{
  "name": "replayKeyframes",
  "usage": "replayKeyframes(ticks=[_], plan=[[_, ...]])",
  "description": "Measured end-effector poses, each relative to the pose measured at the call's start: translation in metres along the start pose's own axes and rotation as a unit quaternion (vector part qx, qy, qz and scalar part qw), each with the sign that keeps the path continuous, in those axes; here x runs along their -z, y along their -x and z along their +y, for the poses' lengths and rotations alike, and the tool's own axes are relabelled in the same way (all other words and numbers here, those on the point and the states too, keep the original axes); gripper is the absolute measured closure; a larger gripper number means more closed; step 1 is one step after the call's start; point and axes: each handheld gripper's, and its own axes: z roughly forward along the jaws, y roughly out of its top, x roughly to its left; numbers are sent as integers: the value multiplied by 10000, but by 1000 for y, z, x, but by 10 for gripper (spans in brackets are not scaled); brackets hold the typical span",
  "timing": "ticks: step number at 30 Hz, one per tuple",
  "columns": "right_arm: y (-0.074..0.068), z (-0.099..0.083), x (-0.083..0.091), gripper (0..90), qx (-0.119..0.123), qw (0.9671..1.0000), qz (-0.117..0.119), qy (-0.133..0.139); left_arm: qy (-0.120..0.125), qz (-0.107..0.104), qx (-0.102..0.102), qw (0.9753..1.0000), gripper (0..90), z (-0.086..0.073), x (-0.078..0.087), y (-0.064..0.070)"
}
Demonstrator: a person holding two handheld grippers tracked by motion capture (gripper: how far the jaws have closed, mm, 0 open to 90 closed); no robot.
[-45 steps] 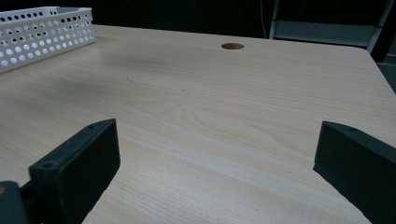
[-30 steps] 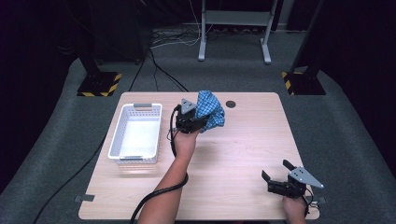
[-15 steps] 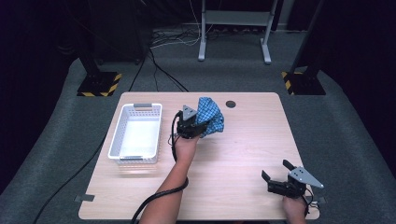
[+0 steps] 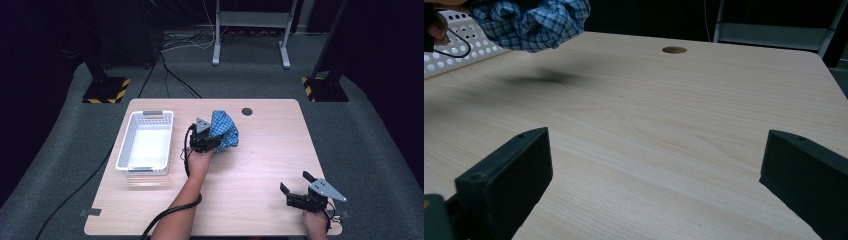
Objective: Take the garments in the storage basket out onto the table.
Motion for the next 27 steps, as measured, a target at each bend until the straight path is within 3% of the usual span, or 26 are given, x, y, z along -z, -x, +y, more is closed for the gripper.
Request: replayKeyframes(ticks=[27], plan=[[0,0,0,0,-5,10000,7,12,-244,-4,15,9997,519,-27,-11,-2]])
